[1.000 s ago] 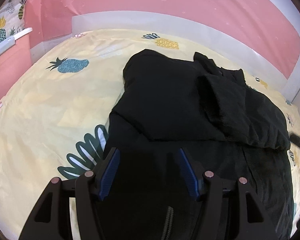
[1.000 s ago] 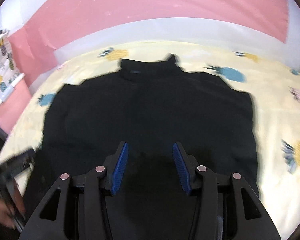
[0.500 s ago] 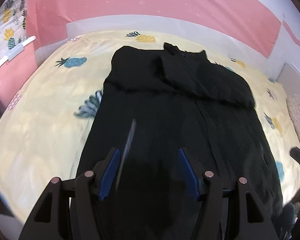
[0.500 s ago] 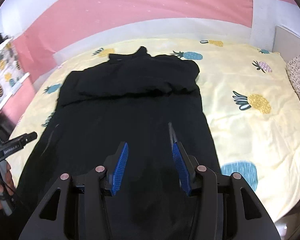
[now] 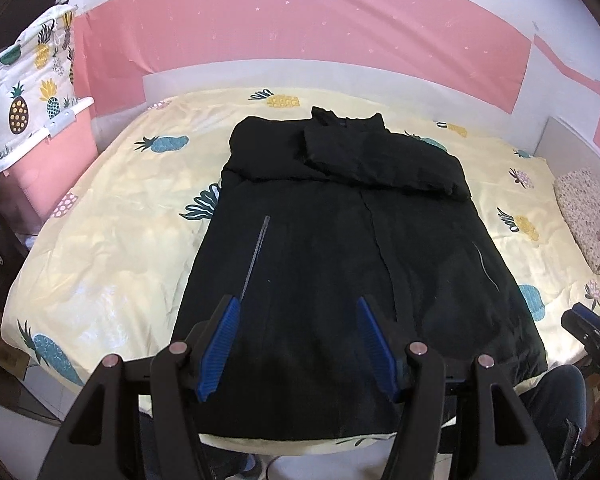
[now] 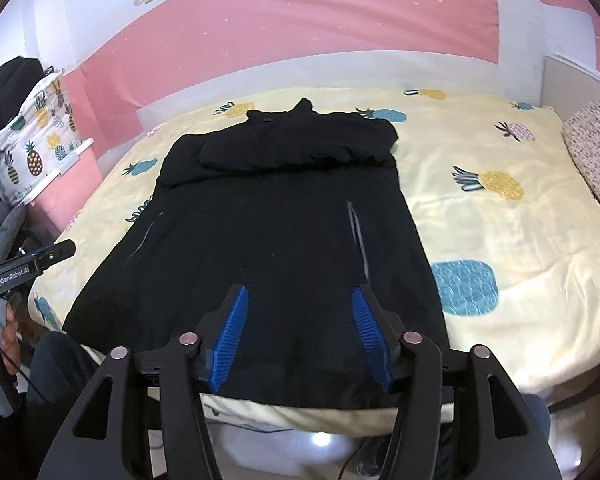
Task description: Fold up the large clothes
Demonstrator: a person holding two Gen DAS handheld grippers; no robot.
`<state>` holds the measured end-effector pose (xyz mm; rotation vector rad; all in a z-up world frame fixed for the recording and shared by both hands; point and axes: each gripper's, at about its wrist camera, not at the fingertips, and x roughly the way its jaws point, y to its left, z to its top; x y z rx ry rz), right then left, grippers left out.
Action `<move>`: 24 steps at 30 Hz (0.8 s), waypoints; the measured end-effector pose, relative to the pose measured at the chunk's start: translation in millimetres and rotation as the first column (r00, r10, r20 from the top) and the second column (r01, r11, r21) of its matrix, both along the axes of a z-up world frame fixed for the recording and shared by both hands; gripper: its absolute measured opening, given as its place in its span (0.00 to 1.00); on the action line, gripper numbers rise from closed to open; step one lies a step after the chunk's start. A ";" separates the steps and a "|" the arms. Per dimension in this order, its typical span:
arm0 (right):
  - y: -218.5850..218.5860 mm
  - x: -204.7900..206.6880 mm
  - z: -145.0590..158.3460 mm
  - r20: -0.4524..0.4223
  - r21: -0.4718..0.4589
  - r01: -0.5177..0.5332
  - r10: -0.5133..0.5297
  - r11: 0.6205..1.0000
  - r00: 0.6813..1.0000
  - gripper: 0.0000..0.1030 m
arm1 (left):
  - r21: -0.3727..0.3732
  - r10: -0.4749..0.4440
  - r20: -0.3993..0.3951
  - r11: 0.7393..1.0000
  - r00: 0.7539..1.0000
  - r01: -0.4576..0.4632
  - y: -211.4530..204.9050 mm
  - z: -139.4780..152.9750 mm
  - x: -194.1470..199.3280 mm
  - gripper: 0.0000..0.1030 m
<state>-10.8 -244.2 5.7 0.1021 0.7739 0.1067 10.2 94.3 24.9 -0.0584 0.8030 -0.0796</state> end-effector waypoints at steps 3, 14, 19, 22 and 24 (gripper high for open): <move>-7.8 -7.0 -0.8 0.006 0.017 0.023 -0.023 1.000 1.000 0.56 | 0.020 -0.007 0.000 1.000 1.000 0.007 -5.9 -0.9 -4.5 0.61; -31.9 -6.4 -23.4 -0.041 0.049 0.070 -0.068 0.996 0.997 0.59 | 0.063 -0.010 -0.039 0.998 0.999 0.013 -19.8 -20.4 -4.7 0.61; -45.4 3.4 -42.2 -0.107 0.068 0.105 -0.098 0.992 0.990 0.62 | 0.082 0.012 -0.087 0.997 0.996 -0.005 -14.3 -41.4 3.2 0.61; -50.9 8.3 -50.6 -0.136 0.065 0.112 -0.102 0.992 0.986 0.63 | 0.085 0.031 -0.108 0.996 0.994 -0.022 -6.5 -52.2 7.6 0.61; -53.6 11.6 -54.4 -0.149 0.062 0.116 -0.106 0.991 0.983 0.63 | 0.091 0.045 -0.118 0.995 0.992 -0.034 -1.7 -57.5 9.8 0.61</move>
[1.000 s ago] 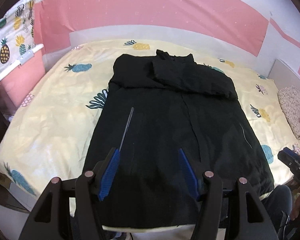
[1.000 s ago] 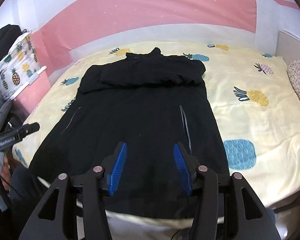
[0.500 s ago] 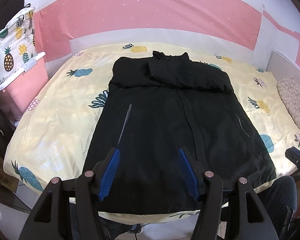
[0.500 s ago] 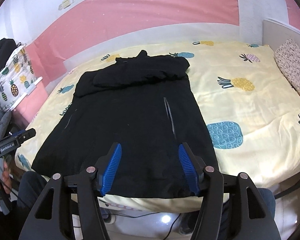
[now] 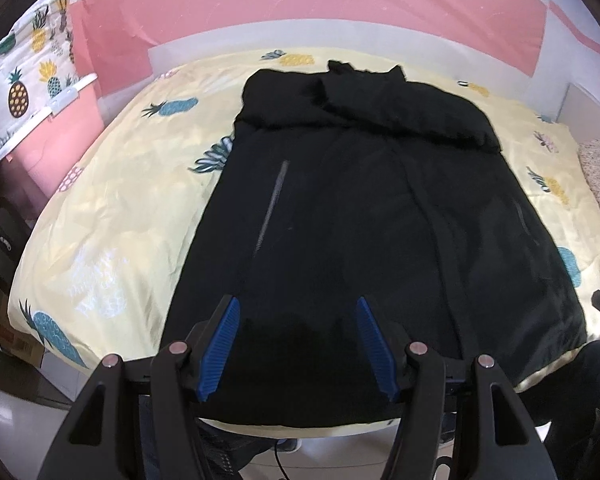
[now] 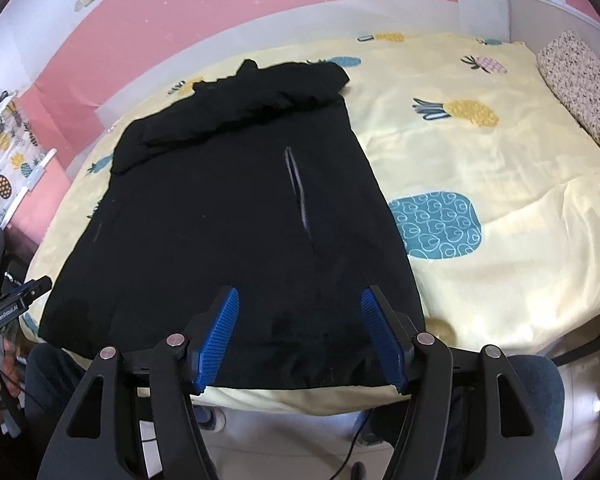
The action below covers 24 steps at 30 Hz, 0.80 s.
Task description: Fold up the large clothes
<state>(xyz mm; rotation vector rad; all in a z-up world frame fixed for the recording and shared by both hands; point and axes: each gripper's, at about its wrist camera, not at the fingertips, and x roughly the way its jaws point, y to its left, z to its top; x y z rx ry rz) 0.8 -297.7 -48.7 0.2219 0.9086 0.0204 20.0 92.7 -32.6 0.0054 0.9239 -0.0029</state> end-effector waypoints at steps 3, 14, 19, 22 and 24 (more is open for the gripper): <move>-4.5 5.1 -6.2 -0.020 0.009 0.006 -0.006 1.000 1.000 0.63 | 0.007 0.015 -0.010 1.000 1.000 -0.015 8.7 -6.8 3.6 0.61; -53.2 41.8 -33.1 -0.139 0.073 0.092 -0.081 0.993 0.987 0.65 | -0.060 0.110 -0.144 0.991 0.983 -0.120 82.0 -44.4 42.7 0.61; -77.6 50.7 -54.4 -0.227 0.139 0.140 -0.106 0.980 0.968 0.65 | -0.147 0.134 -0.226 0.974 0.965 -0.169 110.0 -66.2 51.5 0.64; -81.1 48.8 -65.6 -0.269 0.193 0.145 -0.090 0.970 0.959 0.65 | -0.190 0.133 -0.251 0.964 0.959 -0.183 116.8 -74.5 50.8 0.68; -80.4 43.8 -69.4 -0.276 0.222 0.140 -0.075 0.965 0.958 0.65 | -0.206 0.132 -0.256 0.961 0.958 -0.187 119.7 -75.6 47.9 0.69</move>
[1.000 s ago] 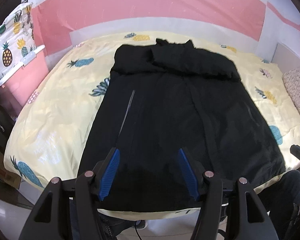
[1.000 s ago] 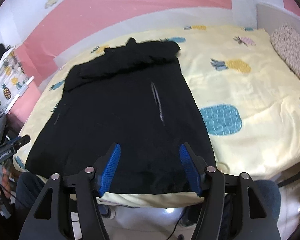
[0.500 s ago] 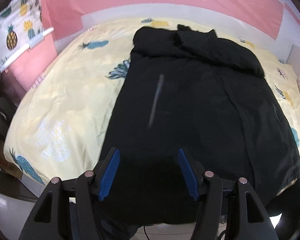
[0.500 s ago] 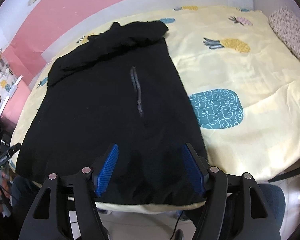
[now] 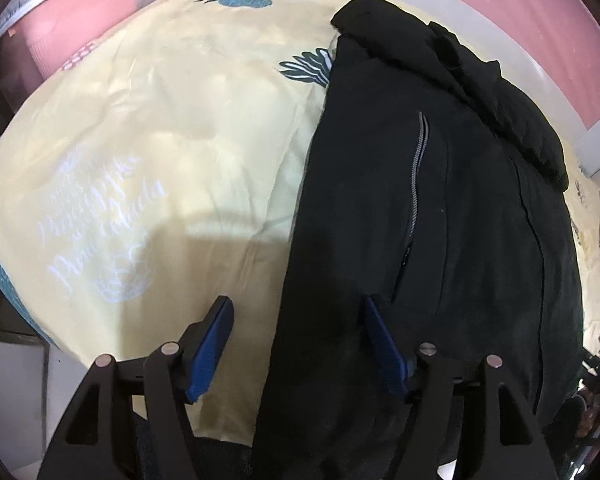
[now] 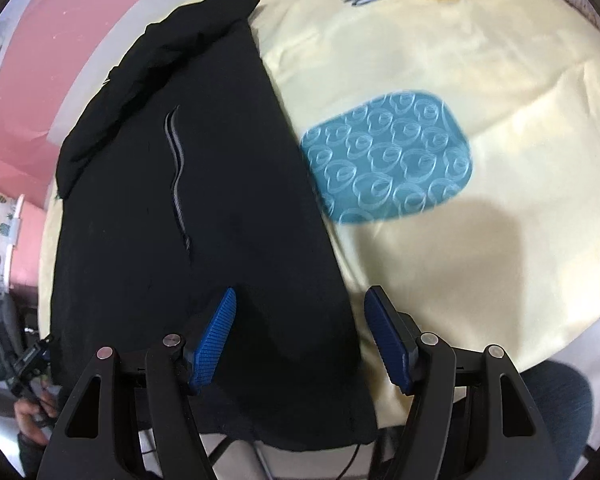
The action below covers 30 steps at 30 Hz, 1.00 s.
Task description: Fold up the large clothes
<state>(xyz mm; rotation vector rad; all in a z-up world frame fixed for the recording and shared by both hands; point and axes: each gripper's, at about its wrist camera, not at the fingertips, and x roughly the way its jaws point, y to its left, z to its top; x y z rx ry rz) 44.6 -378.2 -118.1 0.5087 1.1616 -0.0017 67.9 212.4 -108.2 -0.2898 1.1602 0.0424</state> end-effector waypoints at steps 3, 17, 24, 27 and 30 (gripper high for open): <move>2.9 -8.6 1.0 0.001 0.039 -0.022 0.022 0.999 1.000 0.65 | -0.017 0.005 0.002 1.000 1.000 -0.005 6.8 0.3 -4.3 0.69; 3.0 -14.5 1.8 -0.018 0.130 -0.091 0.094 0.987 0.995 0.63 | -0.161 -0.134 -0.045 0.979 0.990 0.125 -20.9 -9.8 -27.1 0.68; 6.4 -6.9 -3.0 -0.038 0.130 -0.082 0.088 0.988 0.995 0.35 | -0.180 -0.113 -0.023 0.978 0.993 0.107 -15.3 -6.7 -33.6 0.30; 11.4 -9.7 11.5 0.008 0.147 -0.096 0.095 0.984 0.995 0.25 | -0.165 -0.116 0.020 0.979 0.993 0.118 -18.7 11.9 -39.4 0.16; 8.4 -14.9 35.6 0.083 0.180 -0.104 0.090 0.978 0.992 0.23 | -0.210 -0.093 0.104 0.971 0.990 0.113 -12.9 40.0 -43.5 0.14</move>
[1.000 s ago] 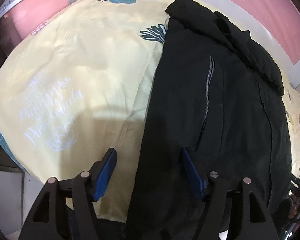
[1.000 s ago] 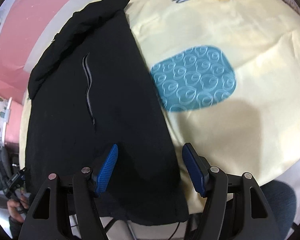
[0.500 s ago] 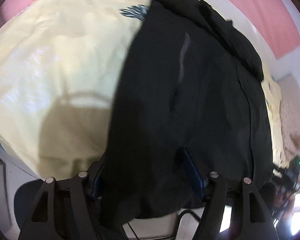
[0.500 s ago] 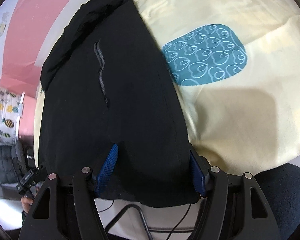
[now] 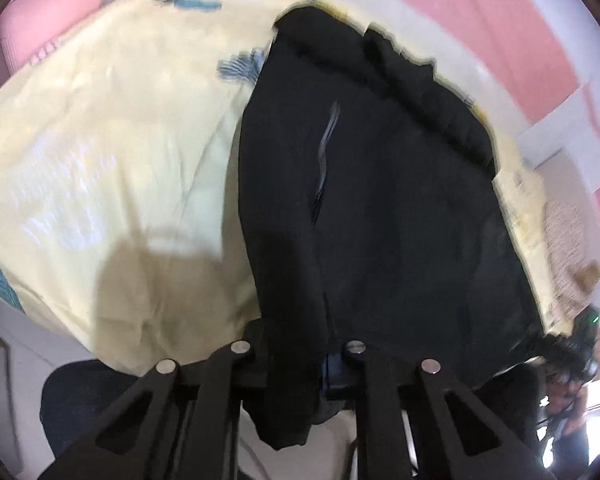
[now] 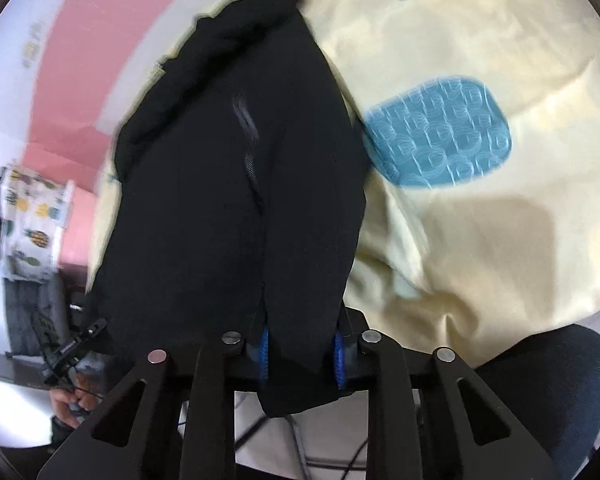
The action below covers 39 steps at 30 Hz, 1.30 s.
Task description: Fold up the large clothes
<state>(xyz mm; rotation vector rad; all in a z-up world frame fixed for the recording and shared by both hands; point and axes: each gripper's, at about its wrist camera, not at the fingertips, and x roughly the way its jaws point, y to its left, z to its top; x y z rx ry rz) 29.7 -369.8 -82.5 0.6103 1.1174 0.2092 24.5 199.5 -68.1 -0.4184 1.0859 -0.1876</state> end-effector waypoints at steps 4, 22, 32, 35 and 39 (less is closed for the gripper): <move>-5.9 -0.1 33.4 0.090 0.060 0.000 -0.005 0.998 0.996 0.21 | -0.115 0.041 0.108 0.993 0.993 -0.028 13.1 41.9 -2.0 0.13; -18.5 92.1 158.5 0.360 0.136 0.022 -0.070 0.990 0.930 0.20 | -0.226 0.111 0.336 0.973 0.935 -0.035 21.4 149.4 102.6 0.13; -13.0 221.8 180.2 0.368 0.114 0.061 -0.099 0.992 0.925 0.20 | -0.172 0.107 0.340 0.984 0.934 -0.050 8.0 167.0 254.9 0.14; -8.5 268.7 168.8 0.335 0.096 0.075 -0.103 0.993 0.937 0.20 | -0.152 0.110 0.314 0.986 0.943 -0.065 4.2 157.9 303.8 0.14; -6.9 328.4 149.8 0.395 0.082 0.117 -0.140 0.990 0.908 0.21 | -0.113 0.124 0.246 0.989 0.961 -0.098 -5.0 130.2 370.4 0.14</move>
